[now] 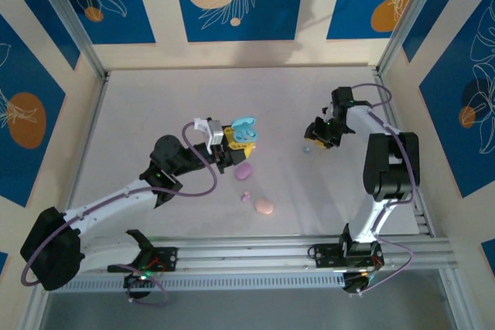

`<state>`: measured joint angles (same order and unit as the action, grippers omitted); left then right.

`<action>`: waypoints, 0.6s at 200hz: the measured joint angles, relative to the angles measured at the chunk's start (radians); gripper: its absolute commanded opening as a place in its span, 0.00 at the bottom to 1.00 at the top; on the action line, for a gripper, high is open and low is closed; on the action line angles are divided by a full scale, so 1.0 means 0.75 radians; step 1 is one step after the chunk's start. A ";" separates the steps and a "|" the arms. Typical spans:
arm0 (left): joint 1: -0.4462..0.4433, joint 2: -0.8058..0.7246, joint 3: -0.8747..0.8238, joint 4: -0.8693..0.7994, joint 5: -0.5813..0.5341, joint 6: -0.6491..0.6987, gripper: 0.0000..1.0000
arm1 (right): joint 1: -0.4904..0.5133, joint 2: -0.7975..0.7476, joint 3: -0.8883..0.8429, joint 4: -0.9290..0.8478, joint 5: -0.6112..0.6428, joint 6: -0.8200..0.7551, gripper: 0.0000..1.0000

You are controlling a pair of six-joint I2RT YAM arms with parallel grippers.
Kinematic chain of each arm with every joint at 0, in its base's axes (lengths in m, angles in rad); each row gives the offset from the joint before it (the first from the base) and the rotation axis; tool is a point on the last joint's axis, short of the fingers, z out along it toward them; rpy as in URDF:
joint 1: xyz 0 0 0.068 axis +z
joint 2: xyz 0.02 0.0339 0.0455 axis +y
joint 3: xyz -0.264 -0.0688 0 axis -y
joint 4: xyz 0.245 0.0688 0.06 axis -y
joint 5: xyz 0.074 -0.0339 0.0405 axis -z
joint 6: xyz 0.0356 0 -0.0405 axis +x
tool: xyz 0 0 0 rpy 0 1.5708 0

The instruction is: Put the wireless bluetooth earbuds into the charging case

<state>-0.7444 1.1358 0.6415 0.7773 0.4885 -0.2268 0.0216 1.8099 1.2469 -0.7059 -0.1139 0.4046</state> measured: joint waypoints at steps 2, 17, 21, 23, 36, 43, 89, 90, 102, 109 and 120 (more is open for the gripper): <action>0.000 0.000 0.001 0.001 0.000 0.000 0.28 | 0.002 0.009 0.007 -0.005 0.004 -0.003 0.35; 0.000 0.000 0.000 0.001 0.001 0.000 0.28 | 0.008 0.064 0.052 -0.020 0.019 -0.020 0.31; 0.000 0.000 0.001 0.001 0.001 0.000 0.28 | 0.009 0.076 0.062 -0.023 0.022 -0.020 0.31; 0.000 0.000 0.001 0.001 0.000 0.000 0.28 | 0.010 0.081 0.066 -0.024 0.024 -0.023 0.31; 0.000 0.000 0.001 0.001 0.000 0.000 0.28 | 0.016 0.115 0.091 -0.036 0.029 -0.033 0.30; 0.000 0.000 0.001 0.001 0.000 0.000 0.28 | 0.019 0.127 0.099 -0.043 0.033 -0.042 0.30; 0.000 0.000 0.001 0.001 0.000 0.000 0.28 | 0.082 0.186 0.110 -0.107 0.047 -0.077 0.29; 0.000 0.000 0.001 0.001 0.000 0.000 0.28 | 0.085 0.187 0.110 -0.108 0.047 -0.077 0.29; 0.000 0.000 0.000 0.001 0.000 0.000 0.28 | 0.101 0.190 0.110 -0.128 0.048 -0.086 0.29; 0.000 0.000 0.001 0.001 0.001 0.000 0.28 | 0.108 0.190 0.110 -0.136 0.048 -0.086 0.29; 0.000 0.000 0.000 0.001 0.000 0.000 0.28 | 0.127 0.190 0.110 -0.146 0.047 -0.086 0.29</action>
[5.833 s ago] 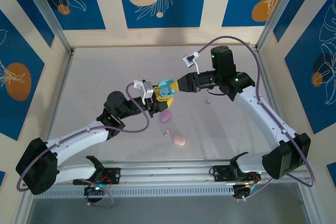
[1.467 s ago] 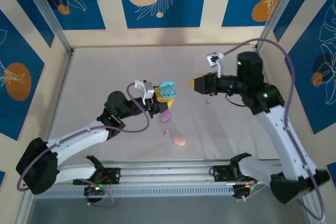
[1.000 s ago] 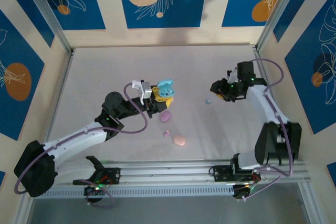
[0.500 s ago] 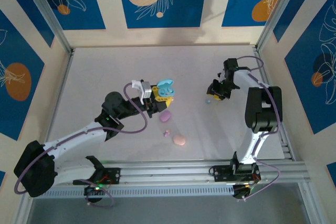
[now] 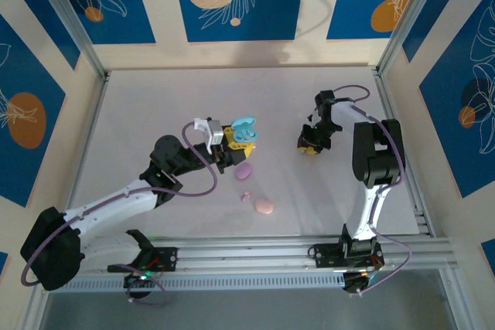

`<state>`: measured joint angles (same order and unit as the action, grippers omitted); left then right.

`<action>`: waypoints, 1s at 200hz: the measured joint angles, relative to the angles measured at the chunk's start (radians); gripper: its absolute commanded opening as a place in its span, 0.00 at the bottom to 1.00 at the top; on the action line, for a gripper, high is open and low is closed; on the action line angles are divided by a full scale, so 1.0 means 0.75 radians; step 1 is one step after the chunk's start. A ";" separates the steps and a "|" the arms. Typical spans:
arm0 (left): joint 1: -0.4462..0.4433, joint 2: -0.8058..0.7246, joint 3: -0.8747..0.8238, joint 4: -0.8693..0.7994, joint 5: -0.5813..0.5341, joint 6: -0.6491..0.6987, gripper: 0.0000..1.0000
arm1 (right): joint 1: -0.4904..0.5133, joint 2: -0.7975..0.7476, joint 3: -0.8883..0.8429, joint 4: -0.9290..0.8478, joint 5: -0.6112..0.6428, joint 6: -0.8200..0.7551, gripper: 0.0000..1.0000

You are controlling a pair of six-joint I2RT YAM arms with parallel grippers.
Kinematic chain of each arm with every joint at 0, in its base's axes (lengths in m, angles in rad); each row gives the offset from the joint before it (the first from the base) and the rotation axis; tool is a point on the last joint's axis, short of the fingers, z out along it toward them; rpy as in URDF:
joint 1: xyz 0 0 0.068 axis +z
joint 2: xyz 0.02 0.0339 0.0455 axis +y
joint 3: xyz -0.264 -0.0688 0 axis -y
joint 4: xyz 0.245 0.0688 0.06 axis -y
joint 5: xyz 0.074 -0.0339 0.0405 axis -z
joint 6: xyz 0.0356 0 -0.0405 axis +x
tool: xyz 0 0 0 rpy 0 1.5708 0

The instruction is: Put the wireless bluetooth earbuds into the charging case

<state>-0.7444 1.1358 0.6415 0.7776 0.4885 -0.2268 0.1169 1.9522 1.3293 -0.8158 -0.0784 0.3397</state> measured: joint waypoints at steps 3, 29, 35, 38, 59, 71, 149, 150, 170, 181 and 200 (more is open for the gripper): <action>0.000 0.000 0.001 0.000 0.000 0.000 0.28 | 0.006 0.000 -0.001 -0.003 0.000 0.000 0.29; 0.000 -0.003 0.000 -0.001 0.000 0.000 0.28 | 0.054 -0.011 -0.025 -0.013 -0.007 -0.004 0.29; 0.000 -0.004 0.000 -0.001 0.001 0.000 0.28 | 0.066 -0.017 -0.036 -0.016 -0.015 -0.007 0.29; 0.000 -0.004 -0.001 -0.001 0.000 0.000 0.28 | 0.072 -0.021 -0.040 -0.017 -0.019 -0.011 0.29; 0.000 -0.004 -0.001 -0.001 0.001 -0.001 0.28 | 0.106 -0.058 -0.062 -0.013 -0.049 -0.025 0.31; 0.000 -0.005 -0.001 -0.002 0.000 -0.001 0.28 | 0.112 -0.091 -0.063 -0.007 -0.050 -0.028 0.32; -0.002 -0.023 -0.001 -0.016 -0.001 -0.004 0.28 | -0.041 0.018 0.140 0.057 -0.061 -0.049 0.39; -0.002 -0.023 -0.001 -0.016 -0.001 -0.004 0.28 | -0.041 0.021 0.142 0.057 -0.061 -0.049 0.39; -0.004 -0.026 -0.001 -0.024 -0.004 -0.004 0.28 | -0.039 0.091 0.149 0.046 -0.071 -0.049 0.39; -0.004 -0.030 -0.001 -0.031 -0.004 -0.004 0.28 | -0.038 0.113 0.148 0.037 -0.079 -0.049 0.38; -0.005 -0.031 -0.001 -0.034 -0.005 -0.004 0.28 | -0.034 0.118 0.146 0.016 -0.093 -0.049 0.34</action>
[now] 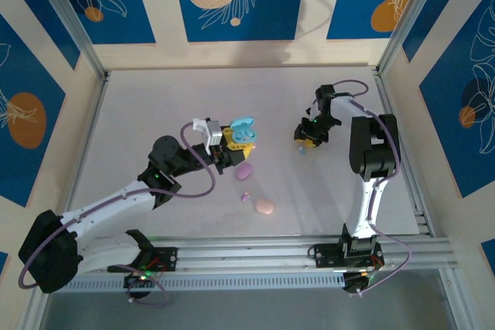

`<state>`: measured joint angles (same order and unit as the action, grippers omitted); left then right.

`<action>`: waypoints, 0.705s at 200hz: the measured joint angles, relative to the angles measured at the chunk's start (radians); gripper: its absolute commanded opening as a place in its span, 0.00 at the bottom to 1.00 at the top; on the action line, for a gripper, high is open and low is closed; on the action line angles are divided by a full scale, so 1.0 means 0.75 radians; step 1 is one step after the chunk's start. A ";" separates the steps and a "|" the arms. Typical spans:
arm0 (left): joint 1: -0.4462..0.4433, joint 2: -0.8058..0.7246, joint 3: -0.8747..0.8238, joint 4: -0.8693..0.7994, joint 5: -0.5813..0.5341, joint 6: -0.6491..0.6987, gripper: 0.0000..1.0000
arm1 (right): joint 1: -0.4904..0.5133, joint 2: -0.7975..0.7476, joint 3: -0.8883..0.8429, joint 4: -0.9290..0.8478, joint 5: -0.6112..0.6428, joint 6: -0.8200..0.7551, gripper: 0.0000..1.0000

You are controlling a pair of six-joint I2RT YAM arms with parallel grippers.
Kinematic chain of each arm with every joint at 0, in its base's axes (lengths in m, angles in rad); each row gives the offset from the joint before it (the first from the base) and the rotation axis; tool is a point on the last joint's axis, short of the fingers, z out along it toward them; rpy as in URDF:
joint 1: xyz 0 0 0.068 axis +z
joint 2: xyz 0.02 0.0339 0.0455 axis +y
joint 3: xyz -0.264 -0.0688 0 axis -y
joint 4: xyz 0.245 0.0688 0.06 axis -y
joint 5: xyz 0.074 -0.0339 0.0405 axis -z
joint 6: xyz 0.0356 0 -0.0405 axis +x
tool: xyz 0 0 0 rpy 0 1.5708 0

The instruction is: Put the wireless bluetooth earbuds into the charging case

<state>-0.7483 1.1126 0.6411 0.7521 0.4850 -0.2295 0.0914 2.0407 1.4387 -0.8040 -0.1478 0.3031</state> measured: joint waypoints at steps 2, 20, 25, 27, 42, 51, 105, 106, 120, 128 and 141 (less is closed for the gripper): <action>0.000 0.000 0.000 -0.001 0.000 0.000 0.28 | 0.000 0.000 0.000 -0.001 0.000 0.000 0.33; 0.000 0.000 0.000 -0.003 -0.001 0.000 0.28 | 0.008 -0.001 -0.017 -0.002 -0.018 0.005 0.30; 0.000 0.000 0.000 -0.003 -0.001 0.000 0.28 | 0.012 -0.001 -0.027 -0.004 -0.018 0.004 0.30; 0.000 0.000 0.000 -0.003 0.000 0.000 0.28 | 0.013 -0.001 -0.031 -0.005 -0.018 0.005 0.29; 0.000 0.000 0.000 -0.003 -0.001 0.000 0.28 | 0.031 -0.010 -0.060 0.000 -0.004 0.000 0.28; 0.000 0.000 0.000 -0.003 -0.001 0.000 0.28 | 0.041 -0.026 -0.066 -0.004 0.002 -0.001 0.28; 0.000 0.000 -0.001 -0.007 -0.001 0.000 0.28 | 0.259 -0.136 -0.128 -0.093 0.098 -0.027 0.27; 0.000 0.000 -0.001 -0.007 0.000 0.000 0.28 | 0.265 -0.137 -0.128 -0.096 0.099 -0.027 0.27; 0.000 0.000 -0.001 -0.007 -0.001 0.000 0.28 | 0.280 -0.150 -0.129 -0.105 0.113 -0.036 0.29; 0.000 0.000 -0.001 -0.007 -0.001 0.000 0.28 | 0.278 -0.153 -0.129 -0.110 0.124 -0.037 0.30; 0.000 0.000 -0.001 -0.007 -0.001 0.000 0.28 | 0.269 -0.153 -0.130 -0.113 0.135 -0.041 0.31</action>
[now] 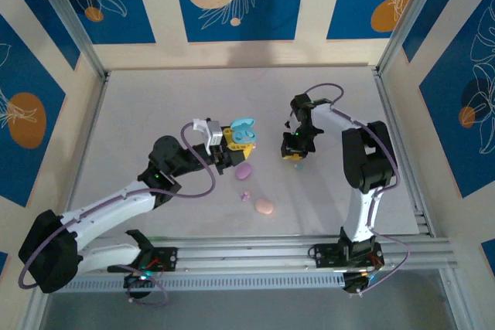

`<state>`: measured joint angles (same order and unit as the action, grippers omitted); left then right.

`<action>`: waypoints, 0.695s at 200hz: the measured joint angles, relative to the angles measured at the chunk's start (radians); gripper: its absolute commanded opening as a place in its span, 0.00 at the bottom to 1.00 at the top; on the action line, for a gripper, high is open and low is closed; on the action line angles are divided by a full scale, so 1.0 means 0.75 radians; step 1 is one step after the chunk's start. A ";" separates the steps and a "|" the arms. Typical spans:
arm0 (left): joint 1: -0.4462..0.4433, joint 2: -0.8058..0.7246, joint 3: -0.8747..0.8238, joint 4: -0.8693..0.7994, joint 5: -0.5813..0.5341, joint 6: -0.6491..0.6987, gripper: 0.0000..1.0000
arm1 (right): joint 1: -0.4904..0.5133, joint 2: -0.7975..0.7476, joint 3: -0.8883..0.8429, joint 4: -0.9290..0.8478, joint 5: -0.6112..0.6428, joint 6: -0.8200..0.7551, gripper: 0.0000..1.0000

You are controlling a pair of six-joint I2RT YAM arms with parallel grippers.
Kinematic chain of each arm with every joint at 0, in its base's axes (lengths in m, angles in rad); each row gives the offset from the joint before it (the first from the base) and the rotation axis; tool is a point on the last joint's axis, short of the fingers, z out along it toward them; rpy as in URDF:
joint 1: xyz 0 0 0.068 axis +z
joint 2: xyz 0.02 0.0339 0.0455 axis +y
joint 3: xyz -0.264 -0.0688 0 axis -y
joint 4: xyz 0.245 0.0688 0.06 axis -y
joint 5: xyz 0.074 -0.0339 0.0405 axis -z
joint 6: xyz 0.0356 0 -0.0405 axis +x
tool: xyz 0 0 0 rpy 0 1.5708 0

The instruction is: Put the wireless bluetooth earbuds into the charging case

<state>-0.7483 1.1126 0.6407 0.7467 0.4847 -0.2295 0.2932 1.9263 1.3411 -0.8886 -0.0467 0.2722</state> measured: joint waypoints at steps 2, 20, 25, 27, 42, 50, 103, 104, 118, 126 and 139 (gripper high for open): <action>0.000 0.000 0.000 0.001 0.000 0.000 0.28 | 0.001 -0.001 -0.001 0.000 0.001 -0.001 0.31; 0.000 -0.010 -0.012 0.001 -0.009 0.001 0.28 | 0.001 -0.103 -0.083 0.020 0.046 0.055 0.35; 0.000 -0.014 -0.016 -0.001 -0.010 0.000 0.28 | -0.001 -0.140 -0.099 0.014 0.053 0.066 0.36; 0.000 -0.015 -0.017 -0.001 -0.010 0.000 0.28 | -0.001 -0.155 -0.104 0.011 0.055 0.074 0.37; 0.000 -0.020 -0.023 -0.001 -0.011 0.001 0.28 | -0.017 -0.259 -0.143 0.027 0.057 0.149 0.39; 0.000 -0.024 -0.025 -0.002 -0.015 0.001 0.28 | -0.031 -0.309 -0.176 0.048 0.056 0.184 0.40; 0.000 -0.034 -0.037 0.002 -0.020 0.001 0.28 | -0.186 -0.405 -0.413 0.154 -0.045 0.362 0.41; 0.000 -0.034 -0.037 0.002 -0.020 0.001 0.28 | -0.187 -0.405 -0.416 0.155 -0.047 0.363 0.41; 0.000 -0.034 -0.037 0.002 -0.020 0.000 0.28 | -0.192 -0.399 -0.447 0.181 -0.094 0.386 0.41; 0.000 -0.034 -0.037 0.002 -0.020 0.000 0.28 | -0.190 -0.391 -0.456 0.201 -0.124 0.398 0.41; 0.000 -0.034 -0.037 0.002 -0.020 0.000 0.28 | -0.191 -0.371 -0.457 0.233 -0.160 0.413 0.41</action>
<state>-0.7483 1.0874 0.6132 0.7479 0.4694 -0.2295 0.1501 1.6478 0.9981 -0.7139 -0.1669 0.5819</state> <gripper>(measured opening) 0.363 0.413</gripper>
